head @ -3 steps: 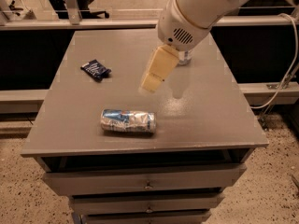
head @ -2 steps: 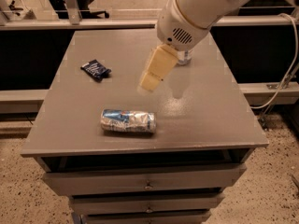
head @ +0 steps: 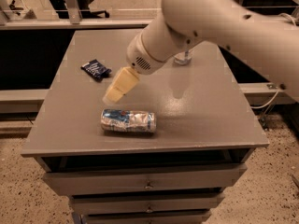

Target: Pick rxbar blueberry

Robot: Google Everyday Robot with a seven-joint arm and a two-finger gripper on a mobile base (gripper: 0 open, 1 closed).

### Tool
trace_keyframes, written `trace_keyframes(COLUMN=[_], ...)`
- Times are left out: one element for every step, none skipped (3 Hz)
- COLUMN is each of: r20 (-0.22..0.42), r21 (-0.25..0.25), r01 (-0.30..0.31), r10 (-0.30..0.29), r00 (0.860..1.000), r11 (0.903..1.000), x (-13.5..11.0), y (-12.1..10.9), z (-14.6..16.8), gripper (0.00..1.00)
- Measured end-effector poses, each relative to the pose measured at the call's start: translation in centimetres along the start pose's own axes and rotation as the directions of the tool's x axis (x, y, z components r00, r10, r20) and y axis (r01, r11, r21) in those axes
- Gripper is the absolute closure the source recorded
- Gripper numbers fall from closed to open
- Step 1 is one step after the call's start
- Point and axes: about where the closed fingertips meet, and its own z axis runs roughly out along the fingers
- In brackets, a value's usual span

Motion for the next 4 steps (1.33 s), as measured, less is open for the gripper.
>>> trace_keyframes(r20=[0.103, 0.188, 0.215, 0.22], r21=[0.029, 0.062, 0.088, 0.104], r01=[-0.058, -0.108, -0.122, -0.134], r10=[0.055, 0.095, 0.1, 0.108], r00=[0.993, 0.978, 0.971, 0.969], r11=[0.9979, 0.9922, 0.9886, 0.9856], x=[-2.4, -4.9, -6.1, -6.2], y=[-2.8, -5.8, -7.2, -8.0], z=[5.1, 8.5, 11.2, 13.2], gripper=[0.0, 0.0, 0.0, 0.0])
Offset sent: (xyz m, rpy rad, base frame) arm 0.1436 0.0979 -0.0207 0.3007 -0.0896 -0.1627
